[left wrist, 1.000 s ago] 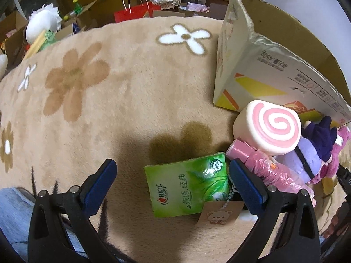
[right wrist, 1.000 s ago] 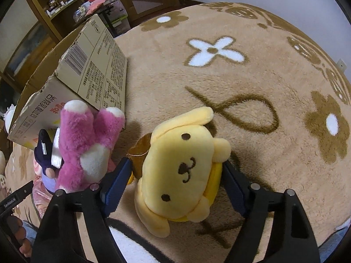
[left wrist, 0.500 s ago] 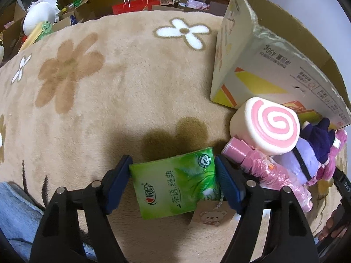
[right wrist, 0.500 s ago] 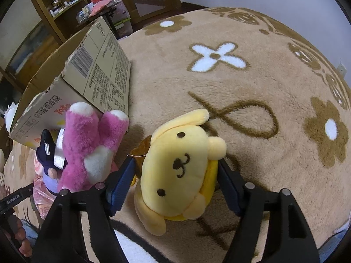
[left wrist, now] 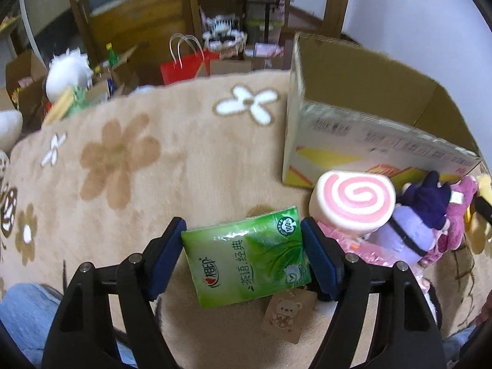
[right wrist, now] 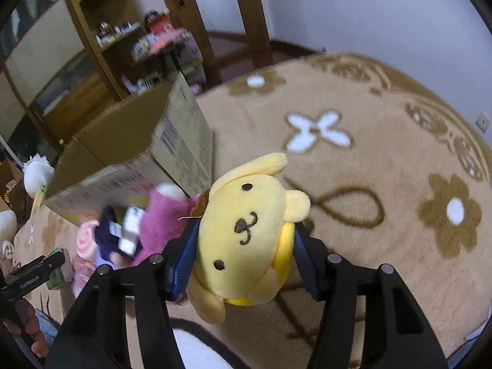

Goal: Organize soft objects
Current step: 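Lift the yellow dog plush with the right tool while the left tool lifts the tissue pack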

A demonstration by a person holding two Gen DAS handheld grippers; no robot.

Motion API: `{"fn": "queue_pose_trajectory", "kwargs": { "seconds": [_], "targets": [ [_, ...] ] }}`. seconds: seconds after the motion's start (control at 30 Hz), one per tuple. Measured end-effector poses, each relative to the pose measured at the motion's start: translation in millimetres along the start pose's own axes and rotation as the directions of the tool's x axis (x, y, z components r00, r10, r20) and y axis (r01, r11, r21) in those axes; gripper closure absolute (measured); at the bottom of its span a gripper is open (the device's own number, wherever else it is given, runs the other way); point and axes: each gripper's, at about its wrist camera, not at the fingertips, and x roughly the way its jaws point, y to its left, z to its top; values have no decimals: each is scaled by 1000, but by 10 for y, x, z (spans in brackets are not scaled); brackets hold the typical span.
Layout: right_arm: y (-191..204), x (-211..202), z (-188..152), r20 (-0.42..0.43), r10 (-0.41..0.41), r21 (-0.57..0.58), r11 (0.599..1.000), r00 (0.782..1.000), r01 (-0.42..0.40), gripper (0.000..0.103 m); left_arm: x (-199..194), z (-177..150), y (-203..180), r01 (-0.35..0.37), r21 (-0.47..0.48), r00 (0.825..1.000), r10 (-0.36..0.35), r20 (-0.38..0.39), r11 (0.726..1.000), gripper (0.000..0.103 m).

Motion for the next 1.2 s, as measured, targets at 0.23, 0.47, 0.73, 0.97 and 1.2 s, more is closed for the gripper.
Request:
{"fn": "queue_pose_trajectory", "kwargs": {
  "seconds": [0.23, 0.47, 0.73, 0.97, 1.2],
  "targets": [
    [59, -318, 88, 140, 38, -1, 999, 989, -38, 42, -301, 60, 2, -23, 12, 991, 21, 132, 1000, 28],
    [229, -644, 169, 262, 95, -51, 995, 960, -85, 42, -676, 168, -159, -11, 65, 962, -7, 271, 998, 28],
    [543, -717, 280, 297, 160, -117, 984, 941, -131, 42, -888, 381, -412, -35, 121, 922, -14, 388, 992, 28],
    [892, -669, 369, 325, 213, -235, 962, 921, -140, 41, -884, 619, -562, -54, 149, 900, -16, 437, 987, 27],
    [1118, -521, 463, 322, 245, -283, 947, 915, -153, 41, -833, 860, -632, -26, 170, 890, -54, 452, 985, 27]
  ]
}}
